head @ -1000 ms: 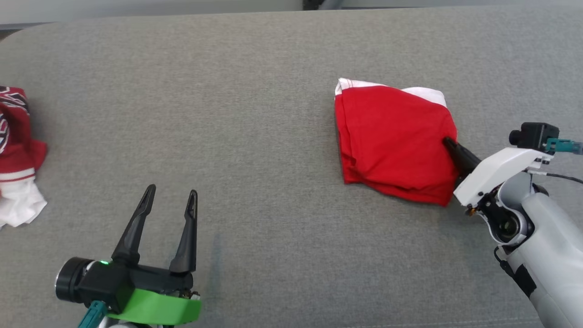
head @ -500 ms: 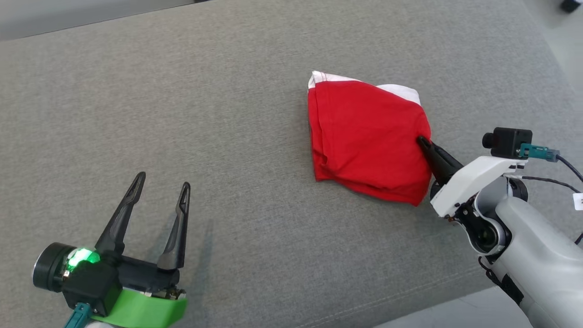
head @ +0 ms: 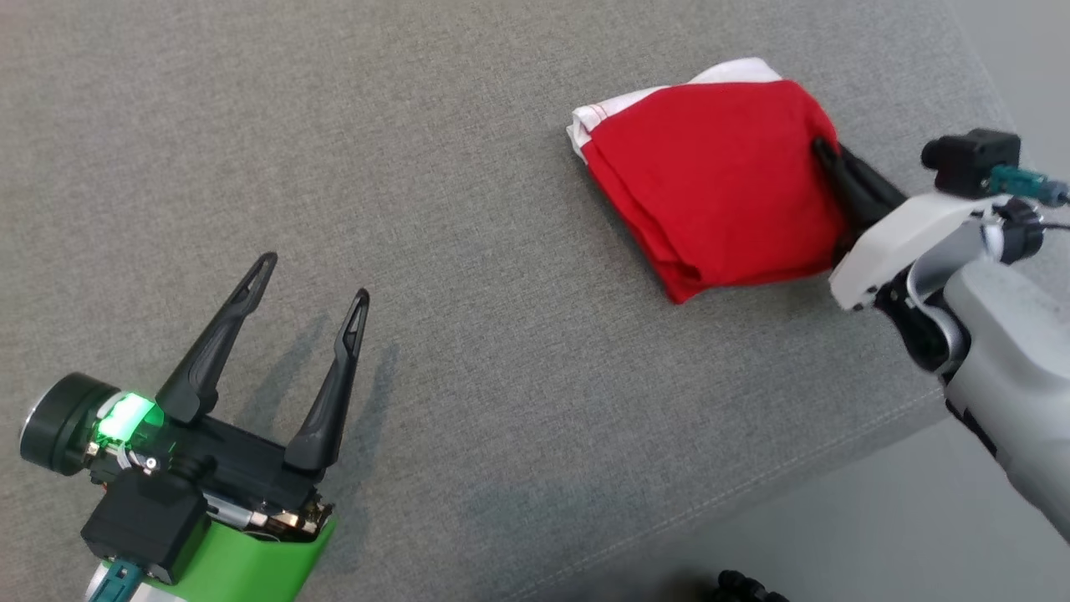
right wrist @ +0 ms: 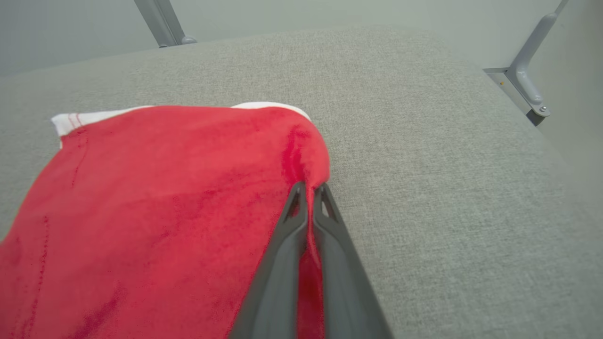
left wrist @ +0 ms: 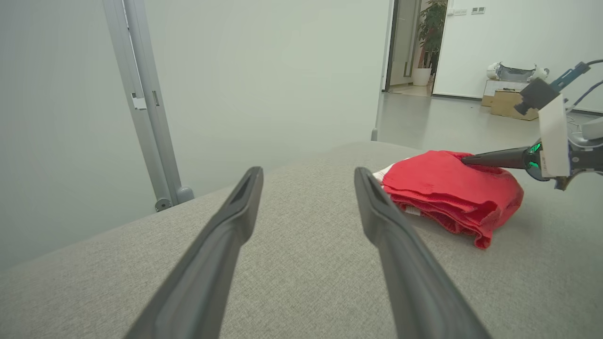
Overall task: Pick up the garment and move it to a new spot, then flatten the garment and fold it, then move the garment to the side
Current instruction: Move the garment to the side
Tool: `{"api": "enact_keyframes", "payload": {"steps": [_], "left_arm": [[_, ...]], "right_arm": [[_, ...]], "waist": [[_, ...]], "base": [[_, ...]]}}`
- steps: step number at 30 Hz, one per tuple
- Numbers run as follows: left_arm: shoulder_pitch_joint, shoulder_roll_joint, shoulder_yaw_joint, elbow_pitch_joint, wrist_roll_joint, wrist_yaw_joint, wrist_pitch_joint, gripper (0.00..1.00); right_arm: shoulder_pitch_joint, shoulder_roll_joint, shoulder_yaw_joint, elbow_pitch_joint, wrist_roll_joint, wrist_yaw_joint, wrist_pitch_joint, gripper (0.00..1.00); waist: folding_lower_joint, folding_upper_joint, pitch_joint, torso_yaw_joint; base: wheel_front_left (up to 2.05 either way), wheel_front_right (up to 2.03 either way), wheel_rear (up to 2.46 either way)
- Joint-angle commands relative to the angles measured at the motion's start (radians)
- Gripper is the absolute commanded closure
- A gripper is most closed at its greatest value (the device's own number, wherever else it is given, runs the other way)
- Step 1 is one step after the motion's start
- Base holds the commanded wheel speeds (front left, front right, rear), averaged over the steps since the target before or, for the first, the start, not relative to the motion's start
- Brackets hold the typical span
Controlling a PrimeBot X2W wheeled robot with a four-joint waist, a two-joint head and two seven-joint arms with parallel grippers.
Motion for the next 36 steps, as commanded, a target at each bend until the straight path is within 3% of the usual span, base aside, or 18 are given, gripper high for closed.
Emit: {"api": "enact_keyframes", "payload": {"steps": [1,9,15,22,36], "left_arm": [[-0.04,0.026,-0.009,-0.023,-0.001,-0.003,-0.002,0.0],[-0.112,0.091,-0.023,-0.125,-0.016,-0.003,-0.002,0.0],[-0.137,0.126,-0.014,-0.187,-0.027,-0.003,-0.002,0.0],[-0.122,0.135,-0.003,-0.21,-0.033,-0.003,-0.002,0.0],[-0.108,0.157,-0.003,-0.213,-0.039,-0.003,-0.002,0.0]], "right_arm": [[-0.056,-0.01,-0.007,0.023,-0.037,0.0,-0.017,1.0],[-0.229,-0.01,-0.132,0.153,-0.199,0.0,-0.052,1.0],[-0.293,-0.026,-0.313,0.225,-0.33,-0.001,-0.058,1.0],[-0.231,-0.039,-0.588,0.168,-0.515,-0.001,-0.057,1.0],[-0.144,0.024,-0.878,0.06,-0.781,-0.001,-0.044,1.0]], "waist": [[0.0,-0.0001,0.117,0.007],[0.0,-0.0001,0.244,0.026],[0.0,-0.0001,0.296,0.037],[0.0,-0.0001,0.304,0.044],[0.0,-0.0001,0.318,0.067]], "base": [[0.0,0.0,0.0],[0.0,0.0,0.0],[0.0,0.0,0.0],[0.0,0.0,0.0],[0.0,0.0,0.0]]}}
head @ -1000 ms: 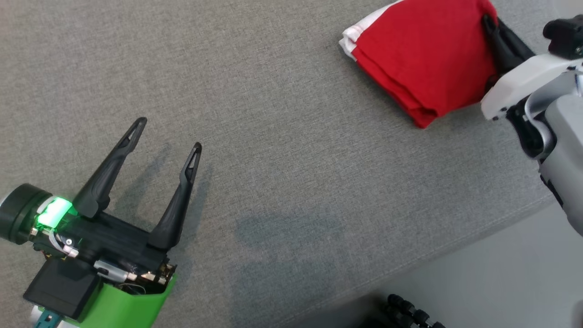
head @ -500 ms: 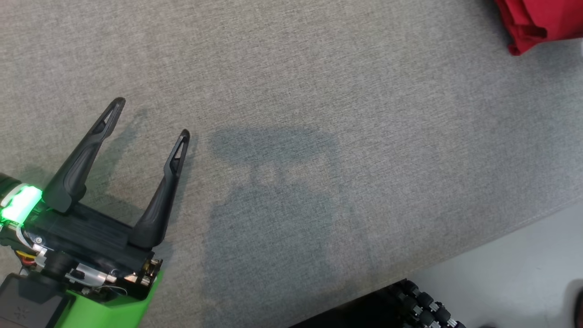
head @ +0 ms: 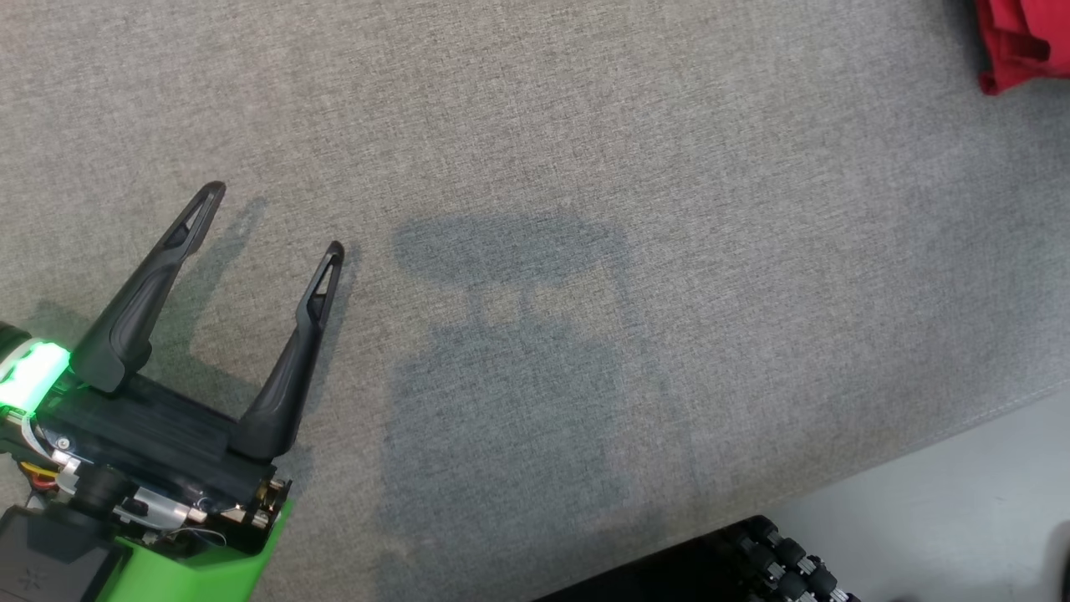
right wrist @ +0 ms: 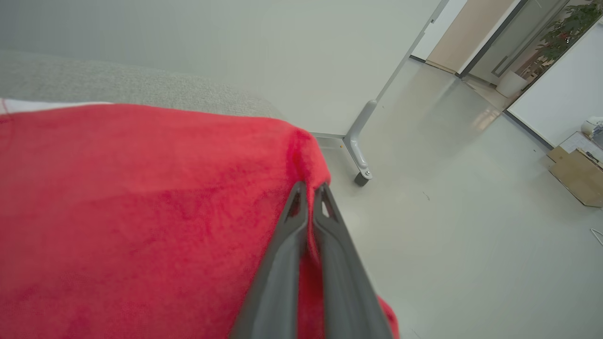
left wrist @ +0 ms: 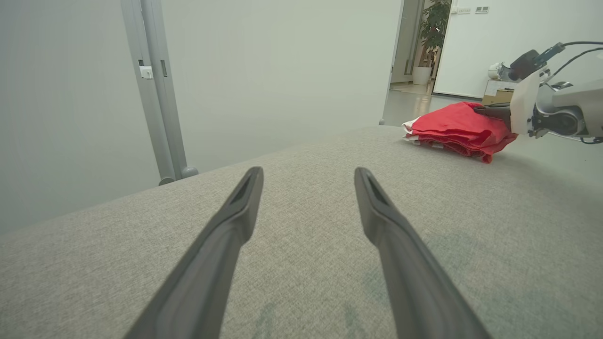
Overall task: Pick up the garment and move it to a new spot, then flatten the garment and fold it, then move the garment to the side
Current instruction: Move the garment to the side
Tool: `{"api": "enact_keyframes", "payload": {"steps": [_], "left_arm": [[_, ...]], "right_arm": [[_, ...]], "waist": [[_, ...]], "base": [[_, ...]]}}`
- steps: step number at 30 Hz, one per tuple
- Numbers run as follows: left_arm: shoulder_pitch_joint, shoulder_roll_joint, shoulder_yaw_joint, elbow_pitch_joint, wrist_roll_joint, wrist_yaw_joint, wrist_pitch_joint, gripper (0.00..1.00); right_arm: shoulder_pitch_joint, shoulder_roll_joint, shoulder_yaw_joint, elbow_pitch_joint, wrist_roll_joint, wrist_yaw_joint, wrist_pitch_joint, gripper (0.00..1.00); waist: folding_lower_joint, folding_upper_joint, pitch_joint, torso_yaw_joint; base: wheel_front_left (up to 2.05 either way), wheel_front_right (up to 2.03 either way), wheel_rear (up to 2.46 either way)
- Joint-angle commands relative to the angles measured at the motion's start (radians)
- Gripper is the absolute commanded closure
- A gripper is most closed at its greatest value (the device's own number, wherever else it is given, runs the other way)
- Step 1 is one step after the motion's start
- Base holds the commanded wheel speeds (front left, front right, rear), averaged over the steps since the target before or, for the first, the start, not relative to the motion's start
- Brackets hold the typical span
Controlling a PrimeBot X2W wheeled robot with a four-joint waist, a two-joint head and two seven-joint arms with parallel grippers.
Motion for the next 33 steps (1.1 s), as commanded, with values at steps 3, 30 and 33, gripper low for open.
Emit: {"api": "enact_keyframes", "payload": {"steps": [3,30,33], "left_arm": [[0.003,0.006,-0.005,0.002,-0.007,-0.003,-0.002,0.0],[0.112,-0.316,0.149,0.377,-0.053,0.051,-0.002,0.0],[0.124,-0.349,0.193,0.418,-0.062,0.061,-0.002,0.0]], "right_arm": [[0.01,0.032,-0.066,-0.026,-0.065,-0.002,0.007,0.0],[0.389,0.333,0.104,-0.364,-0.114,-0.002,-0.011,0.0],[0.436,0.338,0.157,-0.364,-0.059,-0.002,-0.011,0.0]], "waist": [[-0.0001,0.0,-0.001,0.004],[-0.0001,0.0,-0.463,0.145],[-0.0001,0.0,-0.504,0.161]], "base": [[0.0,0.0,0.0],[0.0,0.0,0.0],[0.0,0.0,0.0]]}}
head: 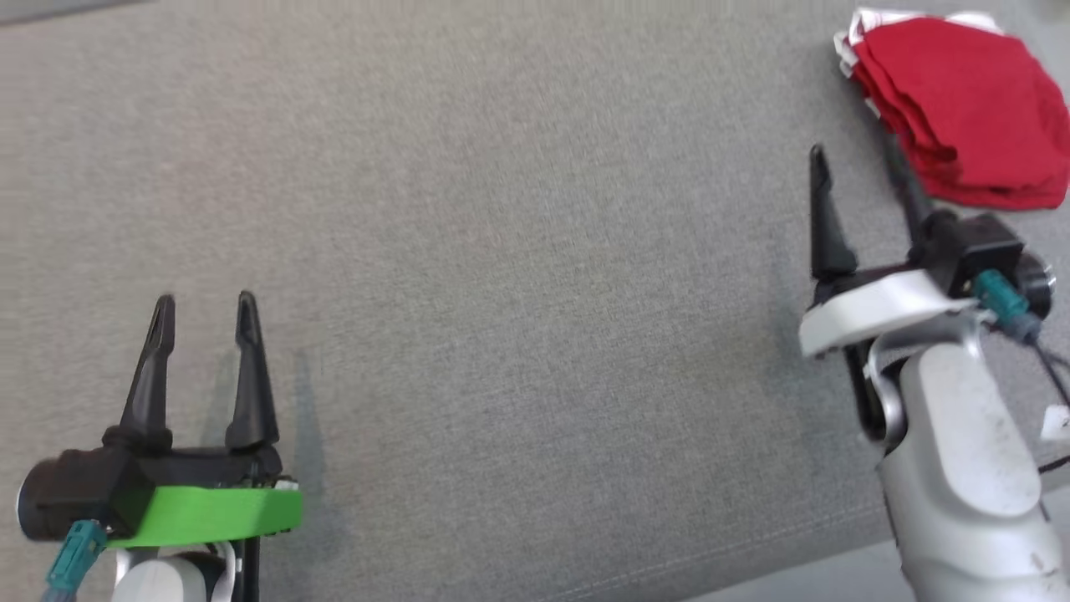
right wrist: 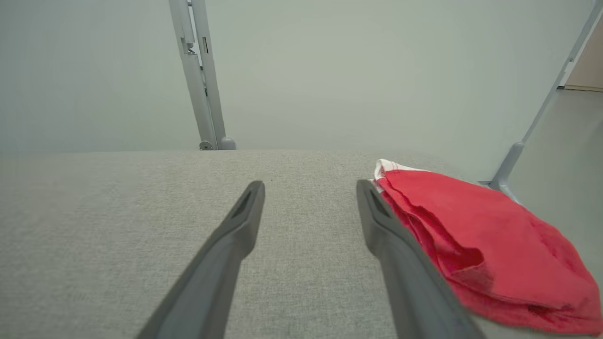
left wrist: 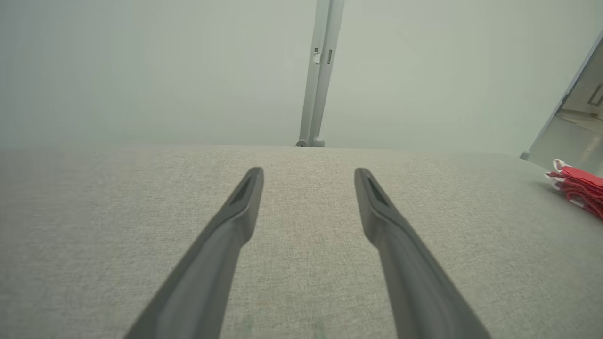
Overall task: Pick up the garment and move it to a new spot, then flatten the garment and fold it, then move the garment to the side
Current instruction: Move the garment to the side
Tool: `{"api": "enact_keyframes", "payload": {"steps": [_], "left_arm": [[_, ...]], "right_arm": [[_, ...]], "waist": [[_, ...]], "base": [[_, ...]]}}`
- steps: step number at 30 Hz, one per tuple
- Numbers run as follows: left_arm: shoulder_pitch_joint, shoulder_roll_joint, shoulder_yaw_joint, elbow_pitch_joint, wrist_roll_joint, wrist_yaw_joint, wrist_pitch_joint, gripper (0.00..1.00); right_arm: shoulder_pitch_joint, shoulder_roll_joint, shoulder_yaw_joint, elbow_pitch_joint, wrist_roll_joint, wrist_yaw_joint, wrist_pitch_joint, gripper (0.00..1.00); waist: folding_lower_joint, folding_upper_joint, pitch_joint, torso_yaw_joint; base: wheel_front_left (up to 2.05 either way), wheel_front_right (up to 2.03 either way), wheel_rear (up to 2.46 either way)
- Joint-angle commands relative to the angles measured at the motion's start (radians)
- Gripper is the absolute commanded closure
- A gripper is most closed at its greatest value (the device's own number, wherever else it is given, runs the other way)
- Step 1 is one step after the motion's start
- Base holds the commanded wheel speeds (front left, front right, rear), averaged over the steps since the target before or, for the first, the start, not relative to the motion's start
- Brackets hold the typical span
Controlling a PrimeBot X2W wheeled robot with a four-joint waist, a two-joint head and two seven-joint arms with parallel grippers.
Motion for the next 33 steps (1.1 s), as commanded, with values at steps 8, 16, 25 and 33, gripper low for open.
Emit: {"api": "enact_keyframes", "payload": {"steps": [8,16,25,33], "left_arm": [[0.049,-0.047,0.08,0.119,0.008,-0.003,-0.003,0.0],[0.109,-0.059,0.088,0.11,0.088,-0.039,-0.003,0.0],[0.197,-0.064,0.039,0.072,0.125,-0.05,-0.003,0.0],[0.229,-0.065,0.01,0.067,0.132,-0.044,-0.003,0.0]], "right_arm": [[0.156,0.01,0.142,-0.097,0.091,-0.002,-0.003,0.0],[0.342,0.021,0.153,-0.245,0.071,-0.002,-0.002,0.0],[0.505,0.027,0.124,-0.217,0.09,-0.002,-0.002,0.0],[0.543,0.026,0.124,-0.219,0.068,-0.002,-0.002,0.0]], "waist": [[0.0001,0.0,-0.252,0.106],[0.0001,0.0,-0.339,0.126],[0.0001,0.0,-0.386,0.145],[0.0001,0.0,-0.396,0.147]], "base": [[0.0,0.0,0.0],[0.0,0.0,0.0],[0.0,0.0,0.0],[0.0,0.0,0.0]]}}
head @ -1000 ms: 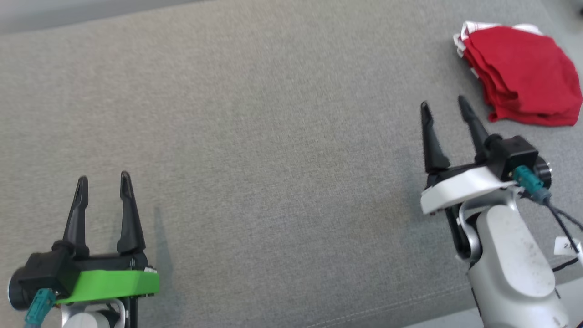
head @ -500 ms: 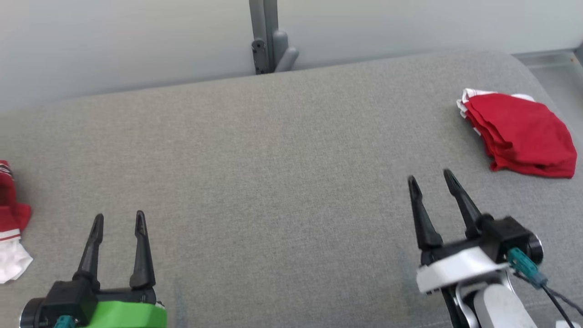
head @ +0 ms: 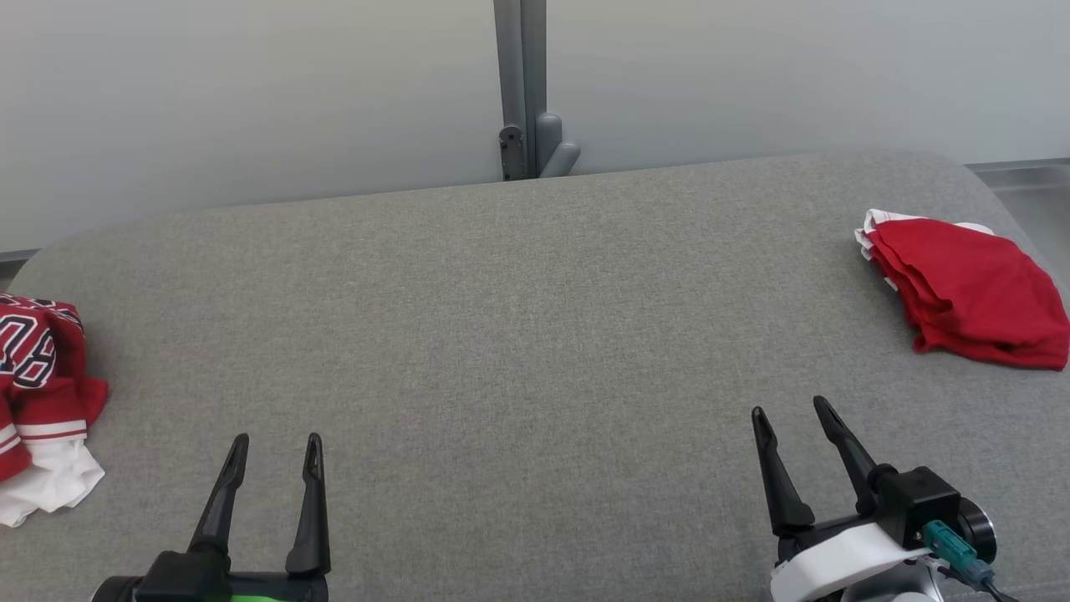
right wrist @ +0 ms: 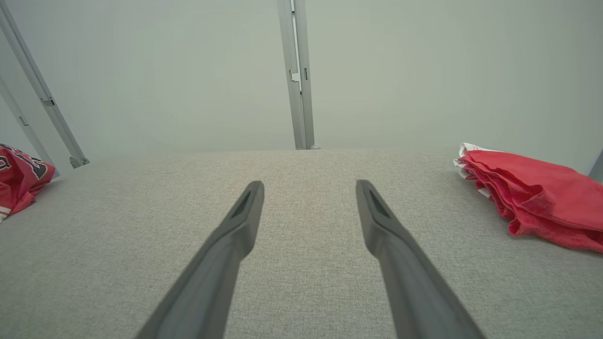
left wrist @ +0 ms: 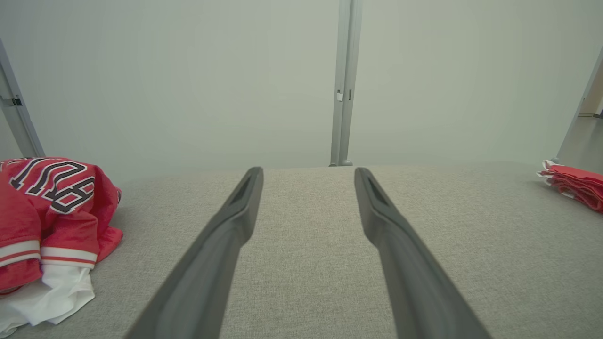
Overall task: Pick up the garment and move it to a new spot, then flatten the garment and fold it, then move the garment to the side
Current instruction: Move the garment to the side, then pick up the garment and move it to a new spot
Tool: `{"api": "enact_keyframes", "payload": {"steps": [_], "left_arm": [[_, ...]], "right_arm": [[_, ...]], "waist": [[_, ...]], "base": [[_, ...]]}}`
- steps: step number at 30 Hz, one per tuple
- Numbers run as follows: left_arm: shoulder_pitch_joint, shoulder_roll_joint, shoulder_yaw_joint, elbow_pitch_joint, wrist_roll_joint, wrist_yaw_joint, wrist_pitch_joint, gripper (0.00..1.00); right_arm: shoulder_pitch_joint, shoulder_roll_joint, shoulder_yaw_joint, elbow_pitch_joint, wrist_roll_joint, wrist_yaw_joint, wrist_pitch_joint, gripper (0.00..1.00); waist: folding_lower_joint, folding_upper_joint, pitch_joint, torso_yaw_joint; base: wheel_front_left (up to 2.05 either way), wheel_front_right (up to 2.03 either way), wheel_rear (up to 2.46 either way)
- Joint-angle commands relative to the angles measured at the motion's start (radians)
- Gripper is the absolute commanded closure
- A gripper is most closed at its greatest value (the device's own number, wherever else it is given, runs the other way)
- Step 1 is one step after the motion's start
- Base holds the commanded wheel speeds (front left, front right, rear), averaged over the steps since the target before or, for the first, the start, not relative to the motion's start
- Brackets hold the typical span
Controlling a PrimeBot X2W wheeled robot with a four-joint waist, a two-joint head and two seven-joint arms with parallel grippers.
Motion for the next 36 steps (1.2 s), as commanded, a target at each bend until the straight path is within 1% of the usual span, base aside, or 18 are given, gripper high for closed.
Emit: {"api": "enact_keyframes", "payload": {"steps": [1,10,17,25,26,36], "left_arm": [[0.009,0.0,-0.004,-0.002,0.005,0.005,-0.002,0.0],[0.002,0.0,-0.019,0.003,0.011,0.008,-0.002,0.0],[-0.005,0.0,-0.021,-0.001,0.012,0.012,-0.002,0.0],[0.005,0.0,-0.024,0.019,0.013,0.011,-0.003,0.0],[0.008,0.0,-0.021,0.023,0.016,0.01,-0.003,0.0],[0.011,0.0,-0.007,0.032,0.009,0.023,-0.003,0.0]], "right_arm": [[0.014,-0.002,-0.002,-0.004,-0.006,-0.001,-0.002,0.0],[0.023,-0.002,-0.015,-0.013,-0.013,-0.001,-0.002,0.0],[0.023,-0.002,0.002,-0.012,-0.021,-0.001,-0.002,0.0],[0.018,-0.002,0.028,-0.012,-0.023,-0.001,-0.002,0.0],[0.018,-0.002,0.027,-0.012,-0.023,-0.001,-0.002,0.0],[0.02,-0.002,0.037,-0.011,-0.008,-0.001,-0.002,0.0]], "waist": [[0.0001,0.0,0.0,0.0],[0.0001,0.0,-0.001,0.012],[0.0001,0.0,0.008,0.063],[0.0001,0.0,0.008,0.21],[0.0001,0.0,0.006,0.246],[0.0001,0.0,-0.002,0.396]], "base": [[0.0,0.0,0.0],[0.0,0.0,0.0],[0.0,0.0,0.0],[0.0,0.0,0.0],[0.0,0.0,0.0],[0.0,0.0,0.0]]}}
